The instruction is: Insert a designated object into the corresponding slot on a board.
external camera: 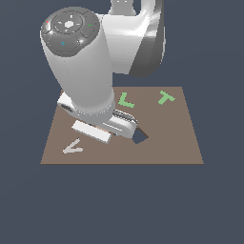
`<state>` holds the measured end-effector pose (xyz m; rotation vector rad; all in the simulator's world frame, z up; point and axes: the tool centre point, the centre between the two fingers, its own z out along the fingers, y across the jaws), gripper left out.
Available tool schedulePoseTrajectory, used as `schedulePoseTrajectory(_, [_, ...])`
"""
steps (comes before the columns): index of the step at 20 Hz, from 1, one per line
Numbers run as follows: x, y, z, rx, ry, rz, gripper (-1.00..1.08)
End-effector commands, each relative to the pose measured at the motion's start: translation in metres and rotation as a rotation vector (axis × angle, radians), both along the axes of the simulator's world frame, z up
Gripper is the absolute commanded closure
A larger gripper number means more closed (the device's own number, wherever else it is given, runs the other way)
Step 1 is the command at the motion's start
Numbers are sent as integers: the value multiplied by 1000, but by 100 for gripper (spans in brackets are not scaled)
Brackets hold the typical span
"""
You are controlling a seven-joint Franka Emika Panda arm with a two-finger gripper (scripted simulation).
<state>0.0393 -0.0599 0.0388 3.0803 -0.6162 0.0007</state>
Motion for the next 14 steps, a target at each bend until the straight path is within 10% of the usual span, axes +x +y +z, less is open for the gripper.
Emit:
schedulePoseTrajectory(1, [0, 0, -7, 0, 1, -1, -92])
schedulePoseTrajectory(3, [0, 0, -9, 0, 0, -2, -92])
schedulePoseTrajectory(4, [0, 0, -9, 0, 0, -2, 108])
schedulePoseTrajectory(14, [0, 0, -8, 0, -1, -2, 108])
